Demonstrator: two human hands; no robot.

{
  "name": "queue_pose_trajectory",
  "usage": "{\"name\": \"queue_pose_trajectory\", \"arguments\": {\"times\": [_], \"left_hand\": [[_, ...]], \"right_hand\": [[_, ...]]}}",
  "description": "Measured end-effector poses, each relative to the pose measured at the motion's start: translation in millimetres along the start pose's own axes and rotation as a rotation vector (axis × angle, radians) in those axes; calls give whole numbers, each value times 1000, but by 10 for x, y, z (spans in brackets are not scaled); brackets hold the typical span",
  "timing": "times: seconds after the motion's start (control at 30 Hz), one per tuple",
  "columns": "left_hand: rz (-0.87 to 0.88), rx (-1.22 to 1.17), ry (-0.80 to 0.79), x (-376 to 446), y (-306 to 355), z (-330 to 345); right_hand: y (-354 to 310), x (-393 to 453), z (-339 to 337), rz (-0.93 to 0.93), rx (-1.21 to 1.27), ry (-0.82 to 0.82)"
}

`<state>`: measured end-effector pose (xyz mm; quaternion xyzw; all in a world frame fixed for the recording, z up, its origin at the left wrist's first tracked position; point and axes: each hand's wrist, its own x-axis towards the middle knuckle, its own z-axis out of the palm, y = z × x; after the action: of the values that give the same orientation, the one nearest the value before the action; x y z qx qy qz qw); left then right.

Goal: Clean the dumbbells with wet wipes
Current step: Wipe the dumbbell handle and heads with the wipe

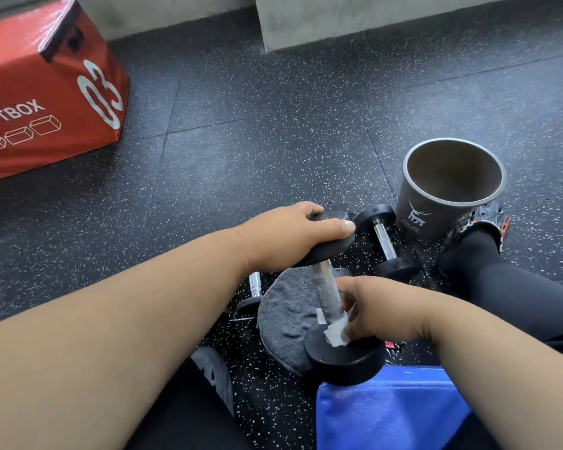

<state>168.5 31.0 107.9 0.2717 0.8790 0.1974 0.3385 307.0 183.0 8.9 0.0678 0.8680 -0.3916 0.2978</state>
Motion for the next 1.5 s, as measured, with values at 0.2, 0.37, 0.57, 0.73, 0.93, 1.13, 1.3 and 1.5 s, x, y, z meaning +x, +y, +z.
{"name": "queue_pose_trajectory", "arguments": {"times": [0.2,0.37,0.57,0.73,0.93,1.13,1.3,1.5], "left_hand": [[6,16,-2,-3,33,6],[7,22,0,7,60,12],[12,20,4,9,65,21],[9,11,5,-10,96,11],[8,7,-1,-7,91,-11],[16,6,-6,1,70,-14],[24,-28,-9,43,-5,-34],[42,-27,-26,149,-60,-70]], "right_hand": [[-99,-6,189,48,-2,97],[-239,-12,389,111,-71,321],[-230,43,406,166,22,271],[-207,49,337,123,162,164],[-141,73,177,35,173,50],[-69,91,55,-25,149,-53],[7,55,-54,-51,160,-96],[81,142,-76,76,612,72]]}}
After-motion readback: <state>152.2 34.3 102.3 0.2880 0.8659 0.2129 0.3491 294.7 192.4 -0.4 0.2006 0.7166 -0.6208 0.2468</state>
